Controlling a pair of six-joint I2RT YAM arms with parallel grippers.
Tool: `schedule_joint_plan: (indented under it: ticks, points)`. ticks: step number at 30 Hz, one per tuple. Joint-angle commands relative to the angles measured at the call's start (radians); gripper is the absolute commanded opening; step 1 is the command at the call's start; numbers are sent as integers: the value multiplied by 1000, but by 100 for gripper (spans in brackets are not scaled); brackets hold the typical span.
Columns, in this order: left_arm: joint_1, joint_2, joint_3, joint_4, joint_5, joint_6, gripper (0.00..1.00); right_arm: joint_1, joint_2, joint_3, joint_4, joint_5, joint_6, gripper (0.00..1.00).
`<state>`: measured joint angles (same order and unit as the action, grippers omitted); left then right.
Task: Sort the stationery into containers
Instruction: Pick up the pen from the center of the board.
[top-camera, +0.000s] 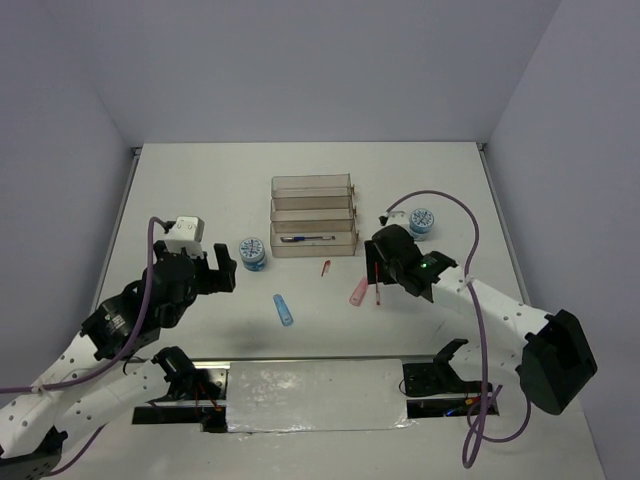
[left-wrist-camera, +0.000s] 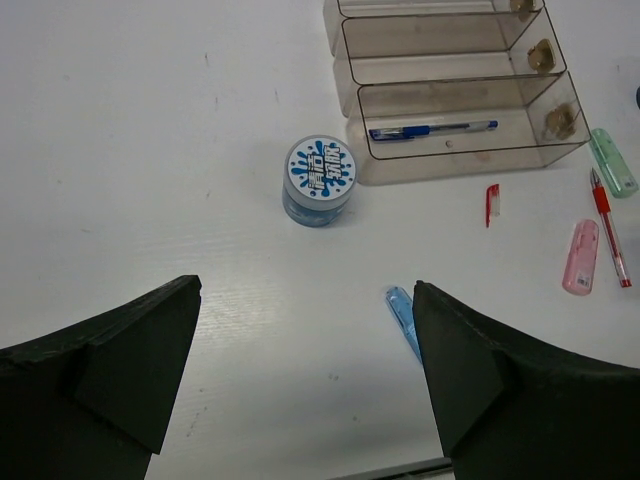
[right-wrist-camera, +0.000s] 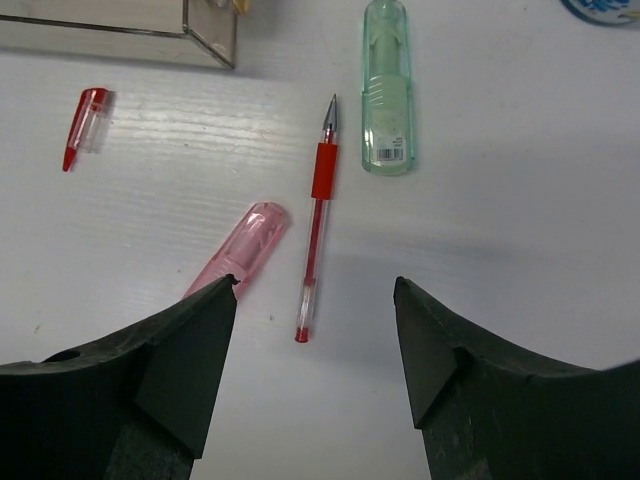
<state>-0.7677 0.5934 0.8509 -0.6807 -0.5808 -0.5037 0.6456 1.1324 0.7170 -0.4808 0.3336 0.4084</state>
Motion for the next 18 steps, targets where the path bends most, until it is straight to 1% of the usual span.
schedule_joint_plan:
  ticks: [1, 4, 8, 9, 16, 18]
  points:
    - [5, 11, 11, 30, 22, 4, 99, -24, 53, -17, 36, -79, 15, 71]
    - [4, 23, 13, 30, 27, 5, 99, -53, 141, -16, 82, -146, -11, 69]
    - [5, 45, 13, 33, 38, 13, 99, -86, 251, 13, 116, -162, -25, 64]
    - [4, 48, 13, 33, 39, 14, 99, -92, 265, 24, 125, -169, -25, 62]
    - [5, 49, 11, 35, 42, 16, 99, -98, 332, 48, 139, -179, -29, 56]
    - [5, 46, 11, 38, 45, 17, 99, -98, 365, 55, 142, -188, -31, 52]
